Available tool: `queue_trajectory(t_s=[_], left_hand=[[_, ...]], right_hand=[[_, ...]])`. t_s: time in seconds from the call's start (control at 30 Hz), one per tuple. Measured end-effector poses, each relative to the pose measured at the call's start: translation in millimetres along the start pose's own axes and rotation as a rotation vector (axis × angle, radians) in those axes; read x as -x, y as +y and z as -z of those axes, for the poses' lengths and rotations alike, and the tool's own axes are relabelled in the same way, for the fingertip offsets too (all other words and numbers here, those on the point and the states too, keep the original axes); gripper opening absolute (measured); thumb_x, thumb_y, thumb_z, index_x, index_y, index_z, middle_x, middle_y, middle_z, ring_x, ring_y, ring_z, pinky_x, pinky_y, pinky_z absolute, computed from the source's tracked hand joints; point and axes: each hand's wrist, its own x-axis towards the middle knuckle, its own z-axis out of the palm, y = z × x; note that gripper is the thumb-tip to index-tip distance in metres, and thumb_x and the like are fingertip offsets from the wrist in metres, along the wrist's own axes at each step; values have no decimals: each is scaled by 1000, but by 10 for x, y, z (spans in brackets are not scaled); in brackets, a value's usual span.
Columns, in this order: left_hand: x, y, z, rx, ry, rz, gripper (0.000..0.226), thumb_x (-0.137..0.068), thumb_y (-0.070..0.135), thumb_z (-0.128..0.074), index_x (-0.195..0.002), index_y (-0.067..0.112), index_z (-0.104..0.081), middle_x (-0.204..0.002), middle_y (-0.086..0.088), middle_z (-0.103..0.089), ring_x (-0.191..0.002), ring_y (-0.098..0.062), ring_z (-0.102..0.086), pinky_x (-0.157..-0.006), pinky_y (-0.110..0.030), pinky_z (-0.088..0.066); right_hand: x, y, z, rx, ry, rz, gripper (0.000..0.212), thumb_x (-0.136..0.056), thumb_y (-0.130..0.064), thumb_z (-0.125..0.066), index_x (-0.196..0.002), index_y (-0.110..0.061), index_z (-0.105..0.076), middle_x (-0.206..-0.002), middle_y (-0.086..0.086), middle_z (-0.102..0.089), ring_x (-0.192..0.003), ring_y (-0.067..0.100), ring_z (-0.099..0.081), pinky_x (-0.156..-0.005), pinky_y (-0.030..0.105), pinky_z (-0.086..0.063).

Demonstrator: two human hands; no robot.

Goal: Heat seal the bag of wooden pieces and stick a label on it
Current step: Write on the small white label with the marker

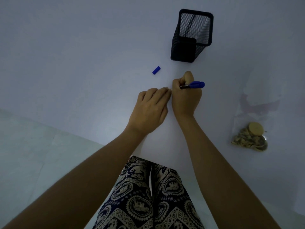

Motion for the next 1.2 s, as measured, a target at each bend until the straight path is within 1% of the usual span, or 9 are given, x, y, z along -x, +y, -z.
queue_trajectory(t_s=[0.13, 0.23, 0.33, 0.47, 0.57, 0.73, 0.87, 1.1, 1.2], left_hand=[[0, 16, 25, 21, -9, 1, 39, -90, 19, -53, -127, 10, -59, -127, -5, -61, -105, -22, -55, -85, -33, -39], [2, 18, 50, 29, -21, 7, 40, -89, 18, -54, -127, 10, -59, -128, -5, -61, -105, -22, -54, -85, -34, -40], [1, 21, 95, 33, -48, 18, 40, -88, 18, -56, -127, 11, -59, -127, -4, -61, -105, -21, -54, -85, -33, -39], [-27, 12, 155, 57, -63, 35, 37, -86, 16, -61, -123, 12, -62, -122, -2, -63, -102, -19, -55, -81, -31, -40], [-69, -11, 213, 73, -65, 33, 32, -80, 15, -71, -112, 14, -66, -111, 0, -65, -98, -19, -56, -78, -30, -44], [-209, -6, 329, 72, -77, 15, 22, -69, 18, -82, -88, 15, -71, -89, 0, -69, -86, -19, -60, -67, -29, -50], [-286, 16, 349, 60, -128, 24, 22, -62, 19, -86, -77, 17, -70, -78, 2, -68, -77, -17, -61, -62, -25, -50], [-336, -16, 417, 75, -74, -1, 28, -61, 17, -87, -85, 18, -73, -75, 3, -70, -72, -17, -63, -60, -24, -49], [-476, -93, 470, 100, 19, 92, 27, -68, 11, -83, -92, 13, -72, -83, -3, -70, -73, -22, -64, -62, -29, -54]], right_hand=[[-58, -22, 17, -48, -8, -89, 29, -85, -4, -52, -65, -17, -36, -54, -7, -40, -44, 3, -39, -44, 15, -32], [-128, -81, 65, -134, -14, -209, 39, -85, -3, -52, -60, -23, -30, -54, -8, -38, -43, 2, -37, -47, 18, -34], [-163, -167, 110, -136, -41, -269, 39, -85, -2, -51, -59, -21, -29, -55, -5, -38, -48, 7, -36, -50, 26, -36], [-144, -248, 177, -103, -120, -278, 33, -86, -3, -51, -62, -15, -32, -55, -1, -38, -52, 14, -38, -51, 28, -35], [-142, -323, 236, -52, -156, -256, 35, -86, -1, -51, -62, -15, -30, -53, -2, -36, -47, 9, -33, -47, 23, -31], [-134, -497, 297, 16, -190, -221, 36, -86, -1, -54, -62, -14, -30, -51, -1, -35, -47, 12, -35, -49, 28, -32], [-129, -620, 365, 31, -199, -229, 47, -87, -1, -55, -55, -20, -26, -47, -5, -33, -44, 7, -32, -44, 20, -26], [-245, -800, 488, -31, -138, -253, 42, -86, 0, -55, -58, -17, -28, -49, -2, -34, -45, 9, -34, -50, 29, -32], [-340, -862, 537, -60, -153, -220, 31, -87, -2, -55, -65, -10, -35, -53, 2, -37, -47, 10, -34, -49, 24, -34]])
